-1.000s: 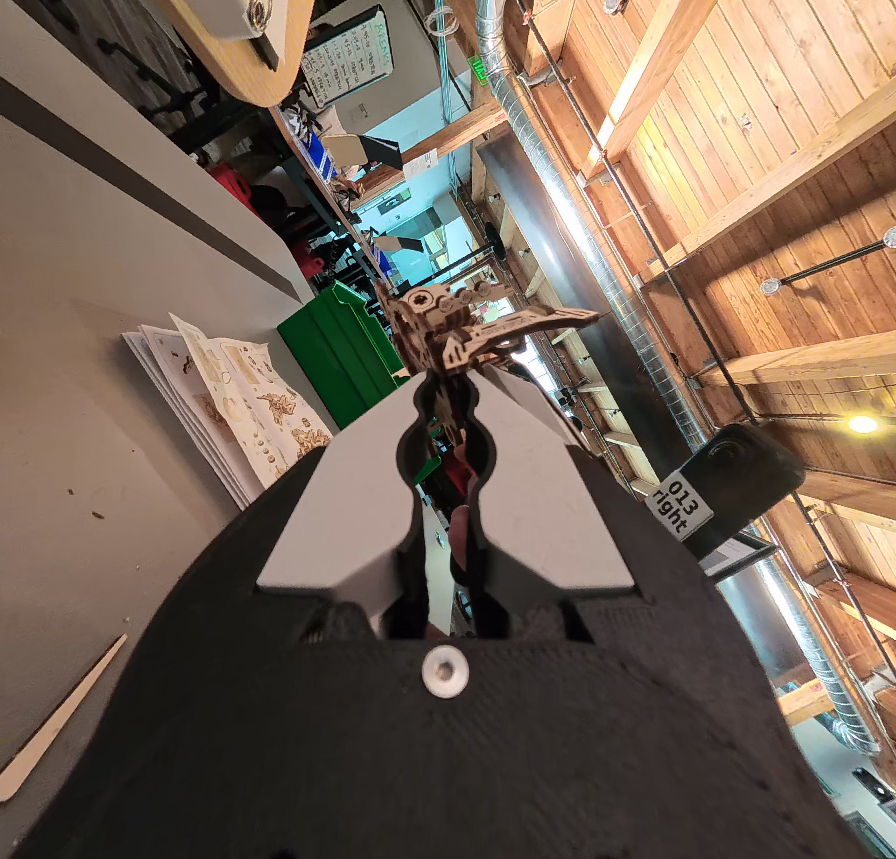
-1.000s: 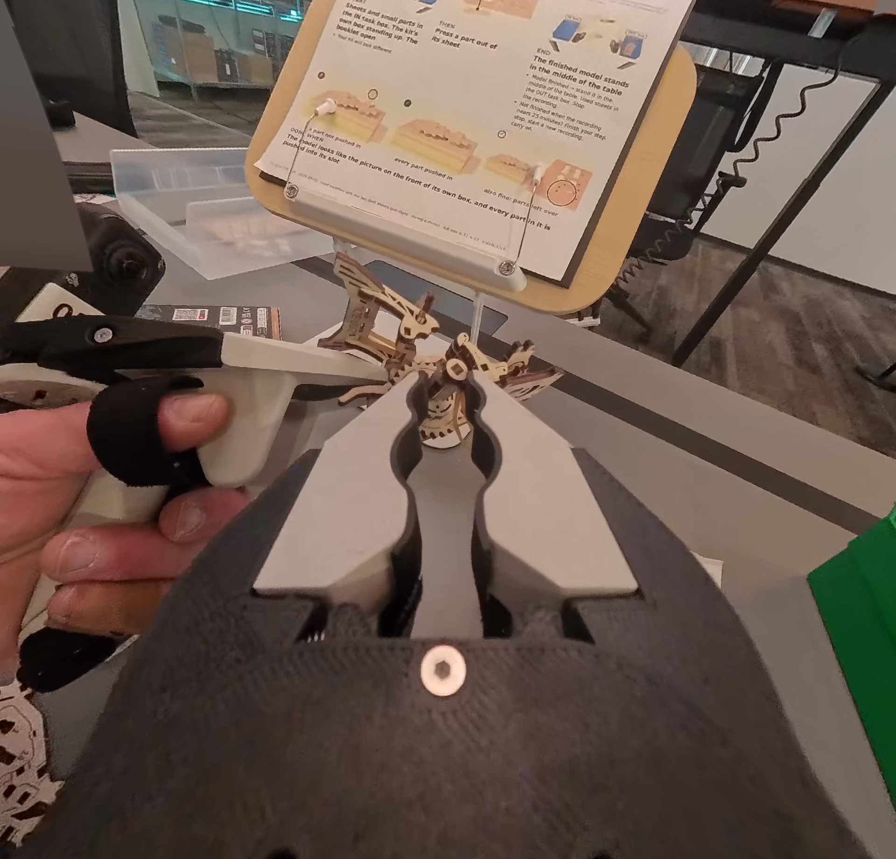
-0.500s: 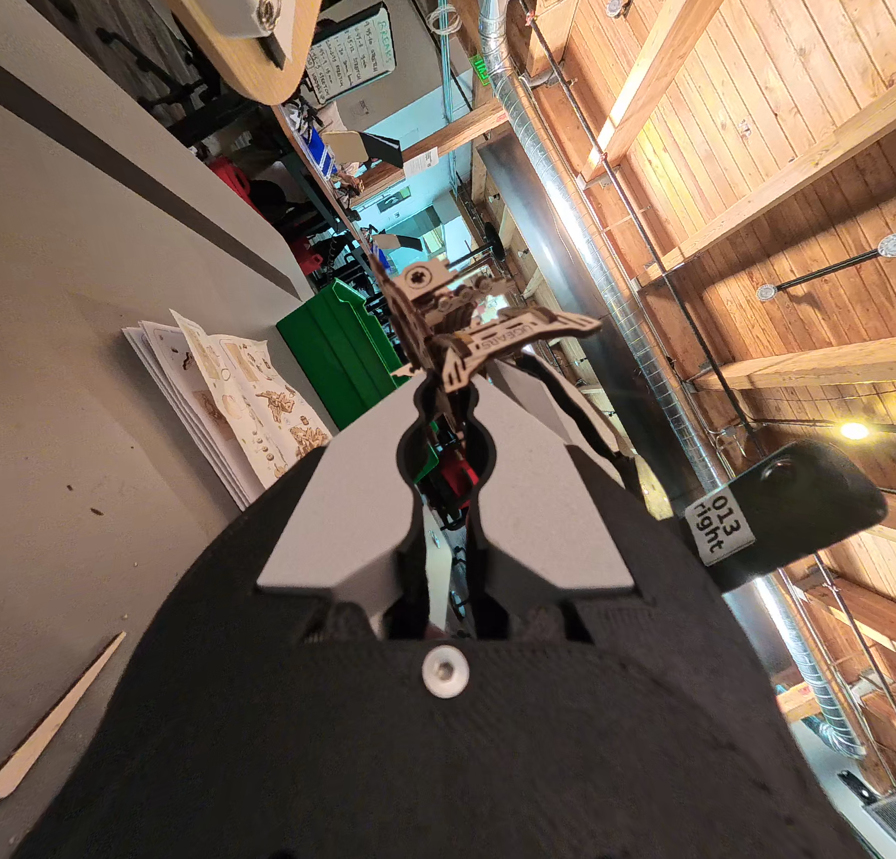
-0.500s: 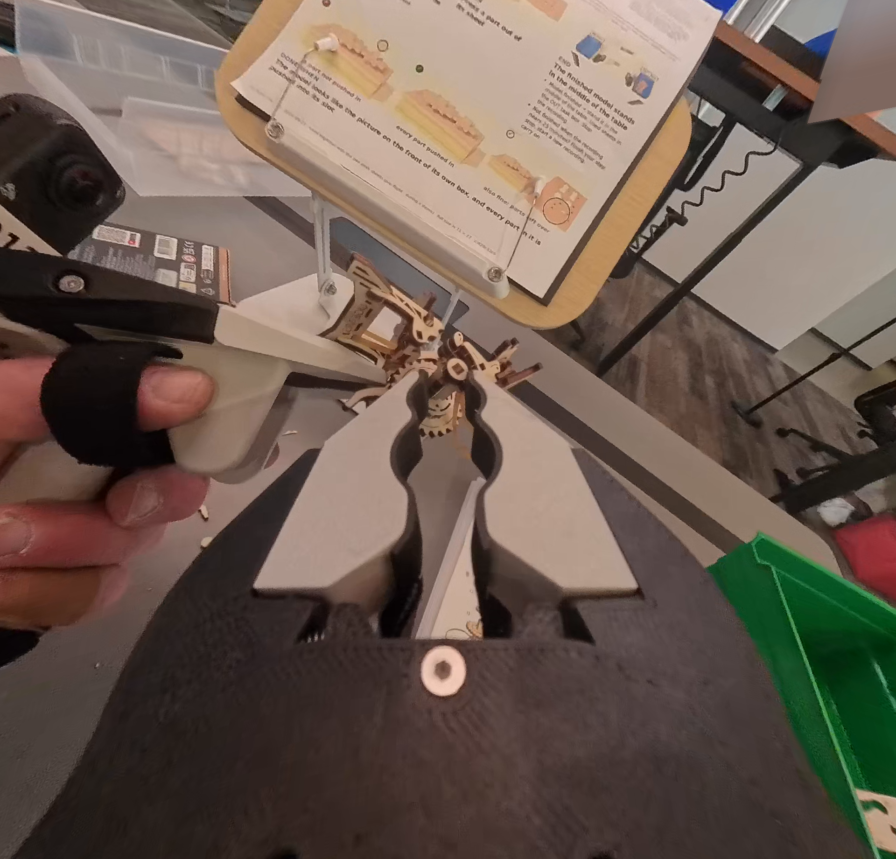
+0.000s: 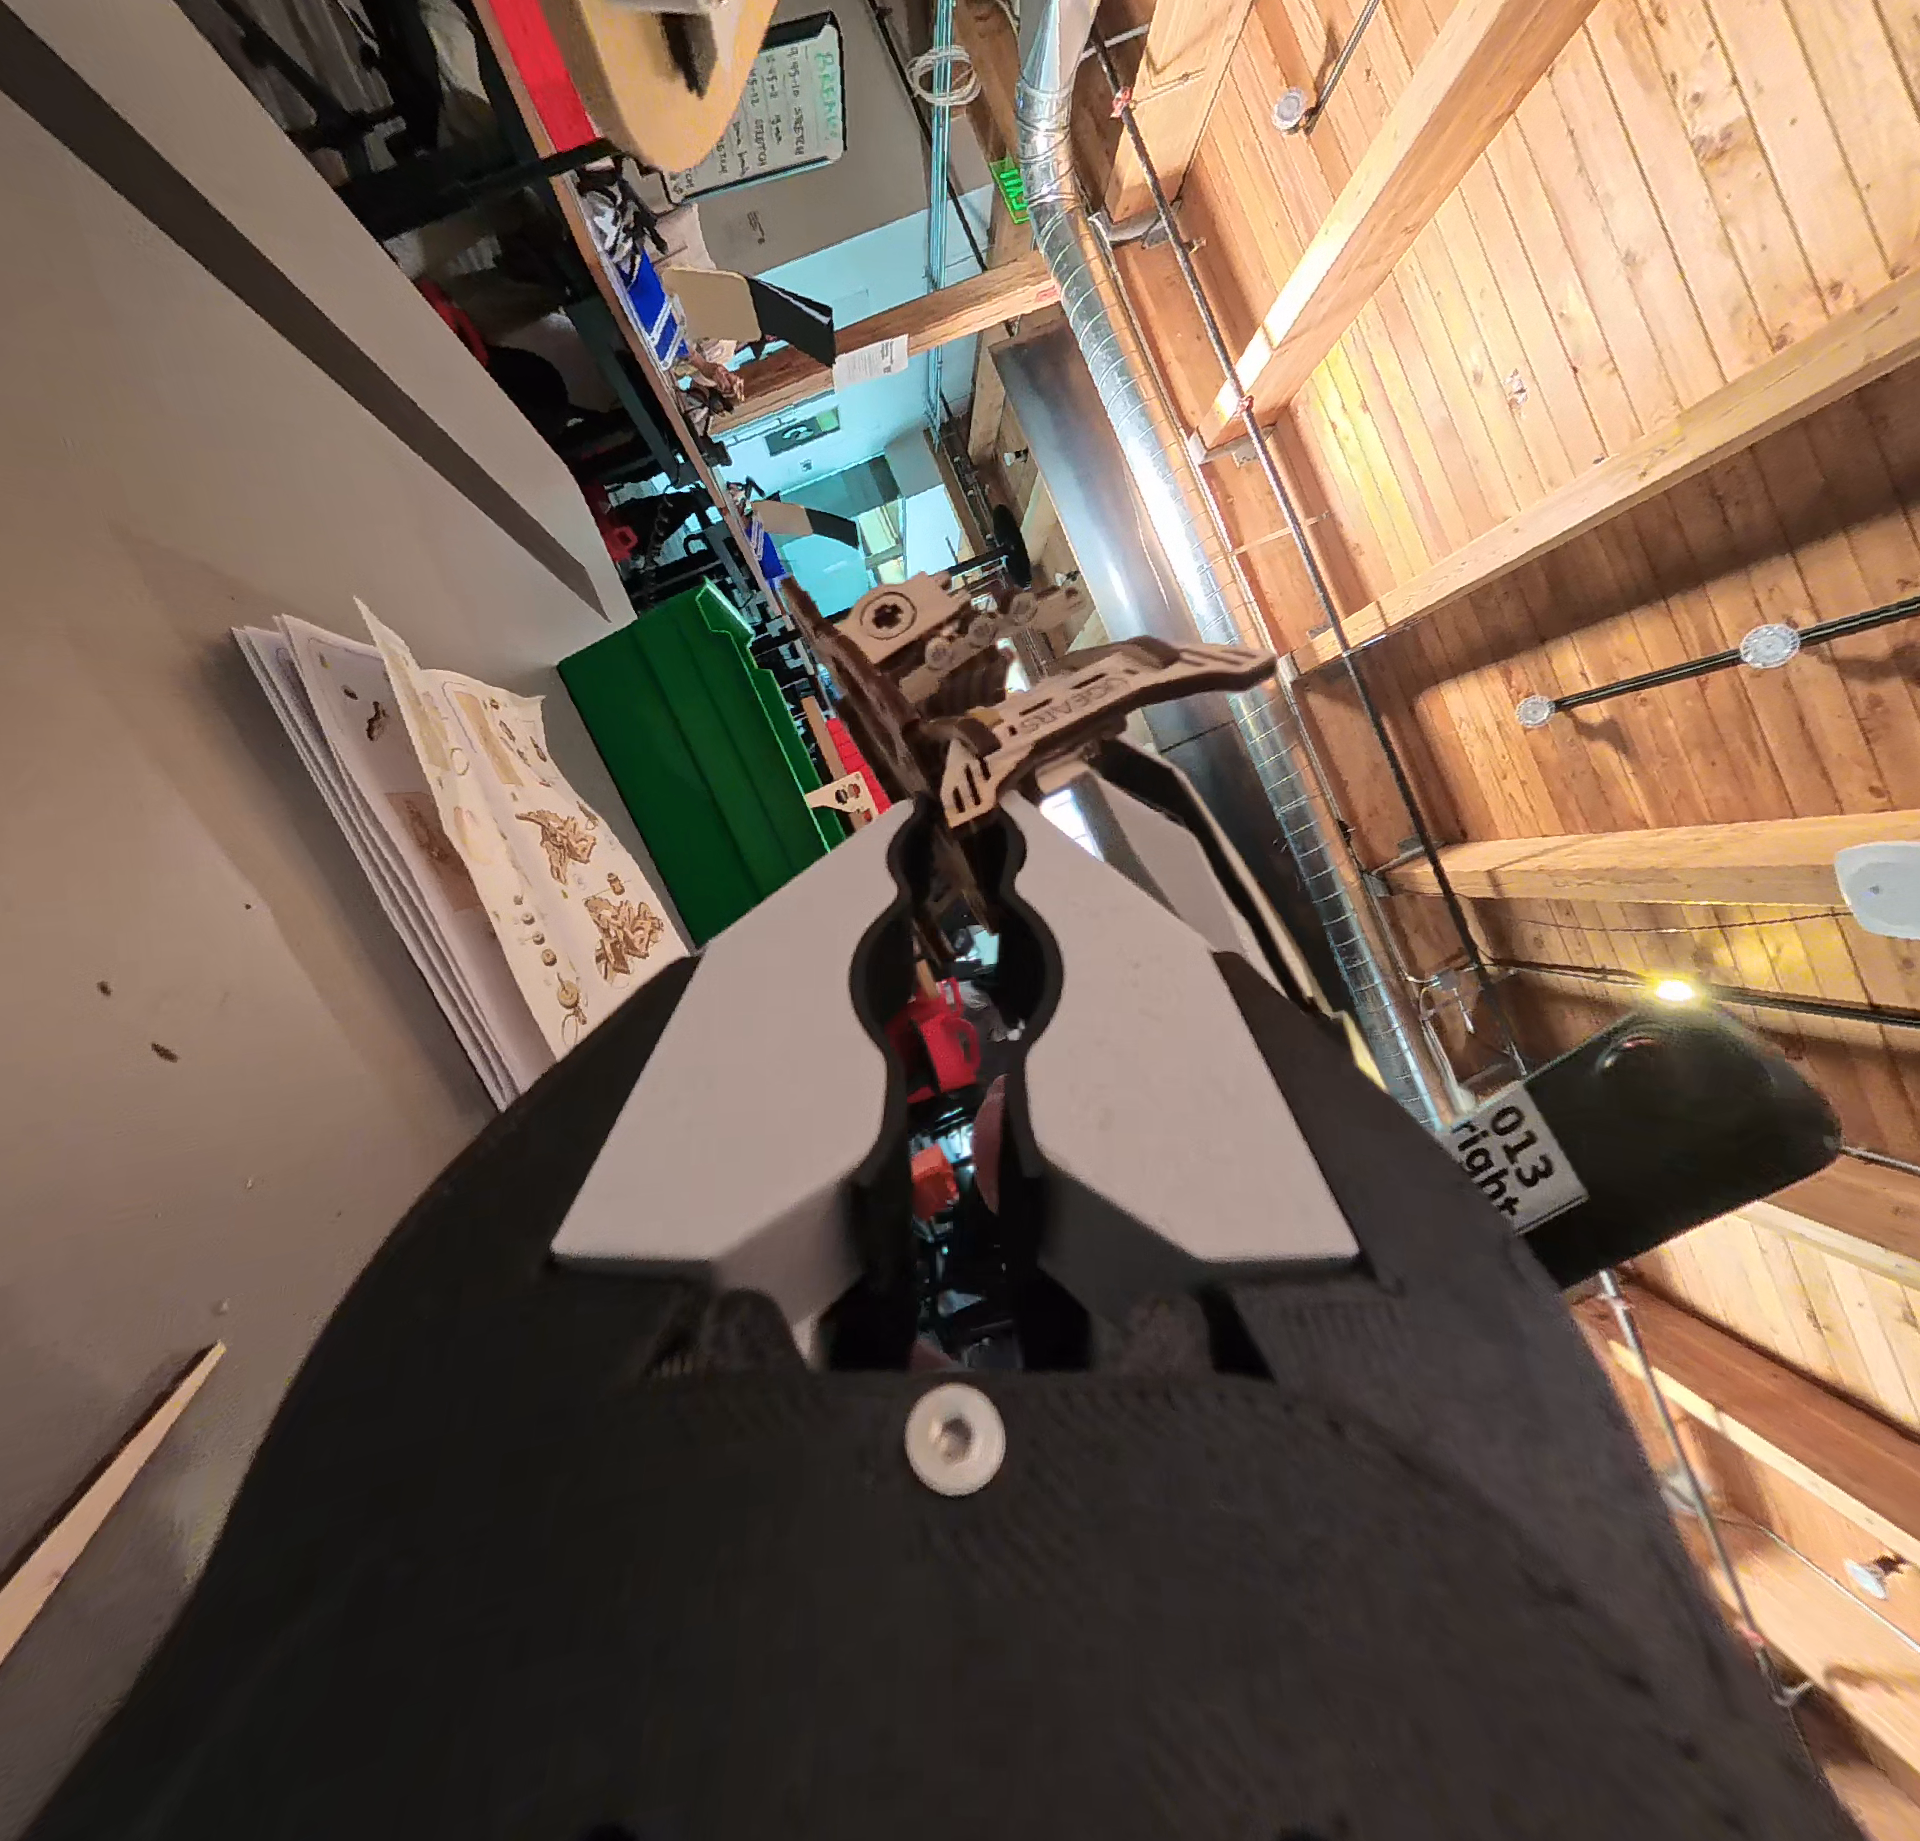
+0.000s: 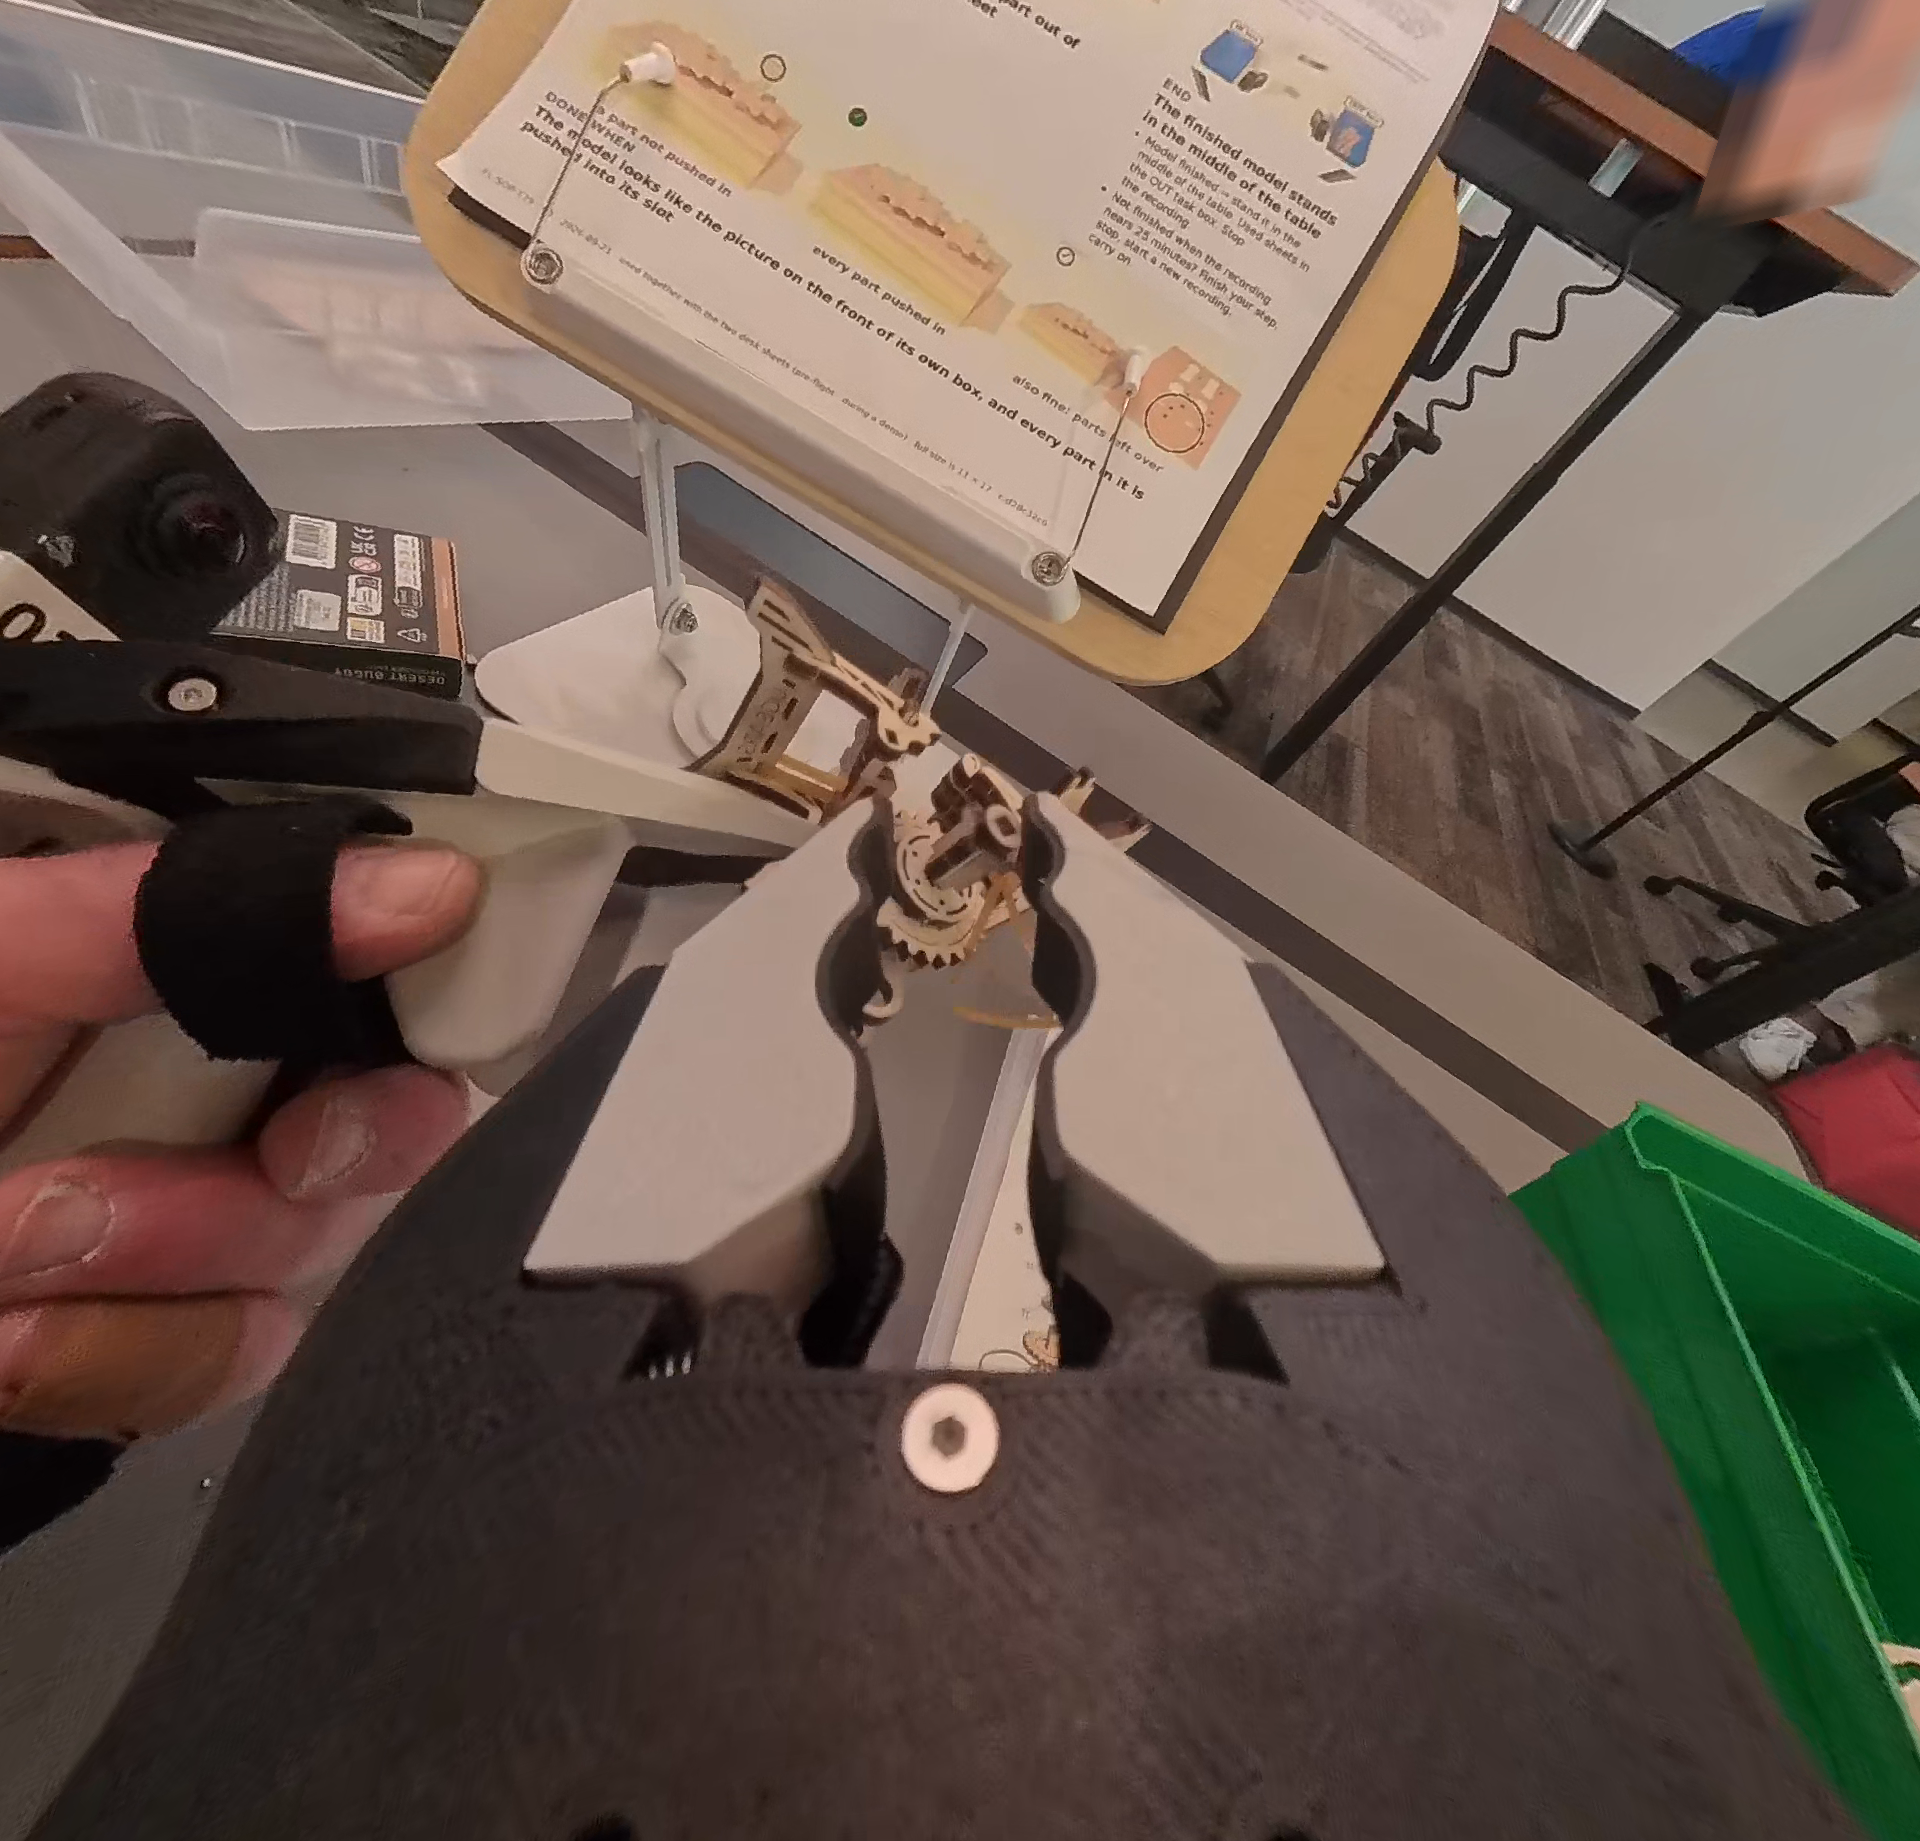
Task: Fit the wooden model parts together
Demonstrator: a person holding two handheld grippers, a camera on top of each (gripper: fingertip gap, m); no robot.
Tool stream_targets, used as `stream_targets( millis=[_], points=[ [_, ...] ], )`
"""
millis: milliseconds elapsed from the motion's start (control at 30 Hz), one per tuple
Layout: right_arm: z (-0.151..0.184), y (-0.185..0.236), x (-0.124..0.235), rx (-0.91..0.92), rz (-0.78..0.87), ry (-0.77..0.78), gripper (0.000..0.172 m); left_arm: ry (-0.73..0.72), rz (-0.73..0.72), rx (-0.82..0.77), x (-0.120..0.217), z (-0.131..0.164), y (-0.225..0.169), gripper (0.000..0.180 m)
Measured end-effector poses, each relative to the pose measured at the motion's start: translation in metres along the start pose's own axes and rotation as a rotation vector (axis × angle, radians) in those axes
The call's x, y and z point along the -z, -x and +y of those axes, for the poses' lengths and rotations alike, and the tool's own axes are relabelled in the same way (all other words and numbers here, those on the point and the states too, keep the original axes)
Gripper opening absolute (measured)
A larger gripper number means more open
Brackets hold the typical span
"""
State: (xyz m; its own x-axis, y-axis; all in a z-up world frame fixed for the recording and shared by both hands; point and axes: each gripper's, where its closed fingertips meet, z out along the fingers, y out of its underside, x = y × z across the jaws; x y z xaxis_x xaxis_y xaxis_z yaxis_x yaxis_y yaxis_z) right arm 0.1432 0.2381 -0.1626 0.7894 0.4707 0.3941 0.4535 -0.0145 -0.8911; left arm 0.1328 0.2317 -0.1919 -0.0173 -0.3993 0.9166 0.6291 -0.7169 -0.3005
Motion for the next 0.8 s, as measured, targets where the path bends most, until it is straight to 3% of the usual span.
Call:
stream_targets(
  millis=[167,433,600,800],
  points=[
    [-0.0036,-0.0019,0.0047,0.001,-0.009,-0.020,0.022,-0.008,0.030,0.033,0.0000,-0.0017,-0.0021,0.005],
    [-0.0040,0.0050,0.0039,0.168,-0.006,-0.001,0.022,0.006,0.038,0.045,-0.0008,0.0015,-0.0044,0.006],
    [-0.0098,0.0047,0.0065,0.249,0.036,-0.023,0.007,0.009,0.034,0.039,-0.0009,0.0027,-0.0051,0.005],
    [-0.0060,0.0028,0.0061,0.246,0.039,-0.014,0.003,0.008,0.021,0.035,-0.0003,0.0024,-0.0024,0.005]
  ],
)
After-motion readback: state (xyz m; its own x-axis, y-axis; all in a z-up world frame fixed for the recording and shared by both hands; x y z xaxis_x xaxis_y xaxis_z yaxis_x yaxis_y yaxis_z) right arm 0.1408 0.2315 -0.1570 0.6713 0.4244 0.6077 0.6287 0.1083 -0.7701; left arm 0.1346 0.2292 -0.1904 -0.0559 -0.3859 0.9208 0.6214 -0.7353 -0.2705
